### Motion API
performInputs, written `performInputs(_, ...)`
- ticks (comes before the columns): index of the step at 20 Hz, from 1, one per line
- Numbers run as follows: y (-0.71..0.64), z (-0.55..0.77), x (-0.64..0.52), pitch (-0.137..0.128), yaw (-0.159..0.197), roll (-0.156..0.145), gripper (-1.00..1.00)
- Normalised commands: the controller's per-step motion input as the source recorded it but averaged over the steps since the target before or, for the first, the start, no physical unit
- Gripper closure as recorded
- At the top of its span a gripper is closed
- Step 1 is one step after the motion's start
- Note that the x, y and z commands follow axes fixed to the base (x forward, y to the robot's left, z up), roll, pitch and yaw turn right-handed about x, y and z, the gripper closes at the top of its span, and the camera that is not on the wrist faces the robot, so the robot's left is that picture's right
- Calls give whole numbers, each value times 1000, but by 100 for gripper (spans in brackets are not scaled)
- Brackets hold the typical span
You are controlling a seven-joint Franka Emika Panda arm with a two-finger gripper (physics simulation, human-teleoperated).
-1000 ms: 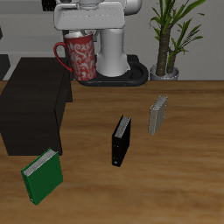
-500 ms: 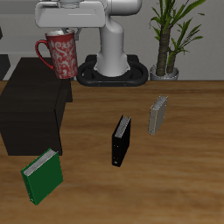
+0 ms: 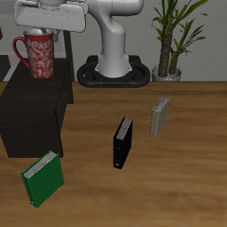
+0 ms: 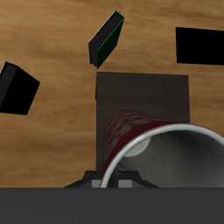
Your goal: Place the red mug on top of the shelf
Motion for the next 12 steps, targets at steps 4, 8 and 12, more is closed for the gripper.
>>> performInputs(4, -242, -140, 35, 38, -28, -25, 100)
performInputs(8, -162, -232, 58, 29, -10, -11, 100)
performInputs(12, -42, -231, 106, 22, -6, -23, 100)
